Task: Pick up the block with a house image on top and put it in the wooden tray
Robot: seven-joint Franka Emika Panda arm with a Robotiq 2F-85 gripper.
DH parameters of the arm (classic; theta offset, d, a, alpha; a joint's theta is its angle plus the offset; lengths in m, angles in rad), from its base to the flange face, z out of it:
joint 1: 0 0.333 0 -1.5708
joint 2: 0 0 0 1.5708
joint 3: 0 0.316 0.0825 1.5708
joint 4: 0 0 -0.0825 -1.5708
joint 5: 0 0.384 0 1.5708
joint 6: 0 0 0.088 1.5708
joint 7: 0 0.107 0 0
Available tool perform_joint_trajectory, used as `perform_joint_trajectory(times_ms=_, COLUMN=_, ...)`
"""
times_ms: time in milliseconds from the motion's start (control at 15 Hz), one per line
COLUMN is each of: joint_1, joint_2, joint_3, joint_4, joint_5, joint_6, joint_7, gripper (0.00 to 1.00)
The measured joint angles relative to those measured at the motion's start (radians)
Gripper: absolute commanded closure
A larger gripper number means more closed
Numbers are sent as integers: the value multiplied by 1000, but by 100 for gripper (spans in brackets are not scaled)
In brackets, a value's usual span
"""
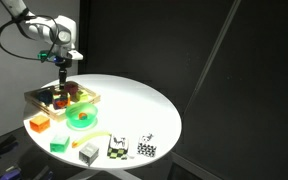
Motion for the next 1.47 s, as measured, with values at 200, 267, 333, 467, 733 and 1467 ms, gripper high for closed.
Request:
perform_joint_trajectory(times_ms=200, joint_1=0, joint_2=-30, joint_3=1, joint_4=-14, joint_5=-18, joint_6=-18, joint_7=-96, gripper=0)
perform_joint_trajectory(times_ms=267, joint_1=0, joint_2=-42, joint_3=1, joint_4=-21, joint_5=-24, joint_6=-28, joint_7=-128, gripper=0)
perform_joint_trajectory(times_ms=333, joint_1=0, joint_2=-55, joint_3=1, joint_4=-27, joint_5=-28, joint_6=-40, joint_7=-160, gripper=0)
perform_joint_trajectory(times_ms=467, joint_1=-2, joint_2=-87, joint_3=1, joint_4=-45, joint_5=-34, joint_6=-60, joint_7=-220, gripper=0)
perform_joint_trajectory(times_ms=733, joint_1=-11, joint_2=-168, joint_3=1, joint_4=-99, joint_5=-53, joint_6=-89, joint_7=-307, gripper=0)
perform_joint_trajectory(times_ms=1467, joint_1=-72, joint_2=-404, joint_3=2, joint_4=-280, joint_5=-69, joint_6=-101, joint_7=-436, gripper=0)
